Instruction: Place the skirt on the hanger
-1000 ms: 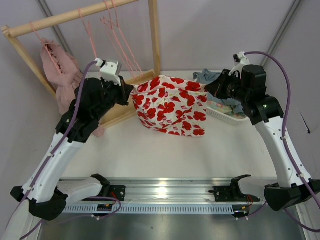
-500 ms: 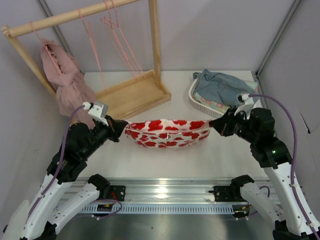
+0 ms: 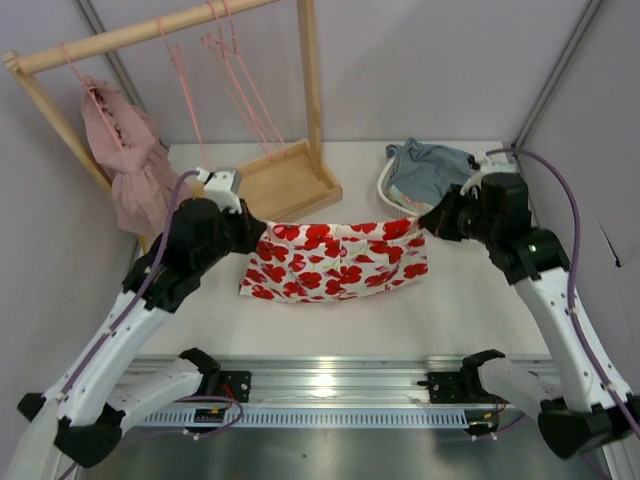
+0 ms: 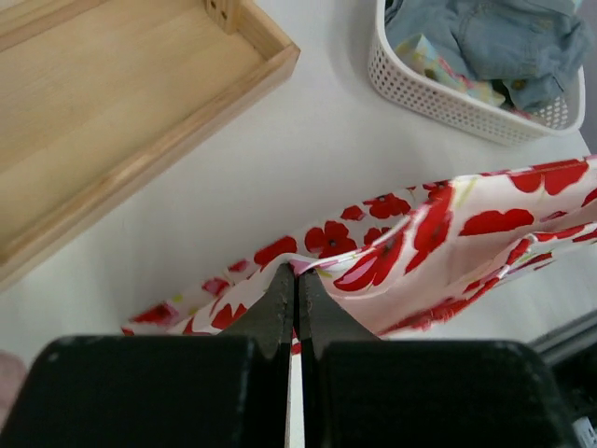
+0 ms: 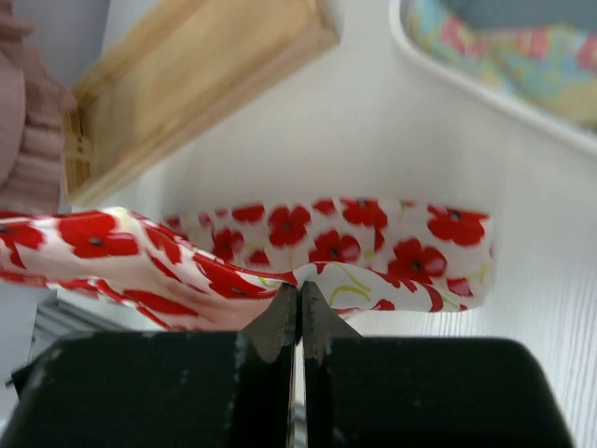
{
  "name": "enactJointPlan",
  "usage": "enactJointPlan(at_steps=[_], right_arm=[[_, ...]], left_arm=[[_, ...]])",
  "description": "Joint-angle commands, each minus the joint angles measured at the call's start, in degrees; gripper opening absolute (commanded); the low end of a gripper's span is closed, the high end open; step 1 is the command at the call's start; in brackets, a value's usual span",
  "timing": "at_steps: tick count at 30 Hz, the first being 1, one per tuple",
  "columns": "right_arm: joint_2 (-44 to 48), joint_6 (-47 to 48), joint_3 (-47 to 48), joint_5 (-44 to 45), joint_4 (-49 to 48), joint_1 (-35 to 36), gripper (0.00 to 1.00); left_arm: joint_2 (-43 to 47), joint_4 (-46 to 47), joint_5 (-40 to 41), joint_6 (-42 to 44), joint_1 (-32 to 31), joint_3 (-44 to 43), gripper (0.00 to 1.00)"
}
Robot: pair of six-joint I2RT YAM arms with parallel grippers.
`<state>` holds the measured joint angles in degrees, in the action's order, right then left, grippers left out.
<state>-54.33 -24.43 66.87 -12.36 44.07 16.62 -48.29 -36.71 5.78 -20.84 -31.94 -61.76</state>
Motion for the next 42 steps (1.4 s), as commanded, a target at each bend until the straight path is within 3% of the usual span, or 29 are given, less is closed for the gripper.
enactJointPlan(at_steps=[1, 6, 10, 12, 16, 20, 22, 27, 28, 29, 30, 31, 32, 33, 37, 42], right_arm=[[-8.93, 2.71, 8.34, 2.09, -6.62, -1.15, 0.0], [-20.81, 5.35, 25.04, -1.96, -9.01, -2.21, 0.0], [-21.62, 7.72, 32.18, -3.72, -10.93, -2.47, 0.0], [-18.99, 9.48, 31.05, -2.77, -12.78, -2.56, 0.0], [-12.13, 10.54, 21.42, 1.02, -14.54, -2.82, 0.0], [-4.58, 9.84, 7.34, 0.06, -14.28, -3.18, 0.0], [-0.2, 8.26, 1.62, -1.69, -13.41, -3.26, 0.0], [6.15, 3.43, -10.79, -5.65, 0.37, -3.26, 0.01], [7.12, 2.29, -11.67, -5.83, 2.66, -3.35, 0.07], [9.13, 2.02, -12.63, -6.79, 7.38, -3.35, 0.3], [9.85, 2.01, -12.56, -7.93, 9.52, -3.26, 0.51], [10.64, 2.36, -12.12, -9.07, 11.37, -3.26, 0.67], [11.25, 2.71, -11.33, -10.13, 15.04, -3.26, 0.81], [12.13, 2.89, -8.89, -10.05, 16.64, -3.18, 0.99], [10.91, 3.33, -2.12, -7.86, 19.91, -3.26, 0.99], [5.73, 1.23, -2.79, -9.25, 12.99, -3.26, 0.99]], left_arm=[[-7.06, 6.81, 1.08, 3.69, 0.83, -6.7, 0.0], [-15.24, 10.95, 0.2, 11.76, 1.36, -20.05, 0.0], [-16.57, 12.19, -0.77, 17.05, 1.36, -30.33, 0.0], [-15.35, 12.89, -1.03, 18.29, 1.36, -30.36, 0.0], [-8.87, 15.78, -4.72, 17.33, 1.36, -20.18, 0.0], [1.25, 19.65, -9.81, 12.6, 1.18, 0.42, 0.0], [5.47, 20.8, -12.11, 10.13, 1.01, 5.13, 0.0], [15.67, 14.22, -13.16, 2.75, -0.66, 16.56, 0.0], [16.47, 11.42, -14.56, 2.39, -2.06, 17.62, 0.01], [17.96, 9.92, -15.35, 1.95, -2.94, 18.07, 0.02], [18.41, 8.51, -15.97, 1.94, -3.73, 18.25, 0.06], [18.76, 7.02, -16.32, 1.86, -4.61, 18.34, 0.17], [18.85, 3.17, -16.76, 1.25, -5.66, 17.9, 0.65], [18.85, 1.22, -16.51, 0.81, -5.93, 17.38, 0.98], [18.85, -4.59, -10.28, -1.21, -6.02, 12.81, 0.99], [13.24, -12.66, 5.15, -10.42, -5.94, 7.97, 0.99]])
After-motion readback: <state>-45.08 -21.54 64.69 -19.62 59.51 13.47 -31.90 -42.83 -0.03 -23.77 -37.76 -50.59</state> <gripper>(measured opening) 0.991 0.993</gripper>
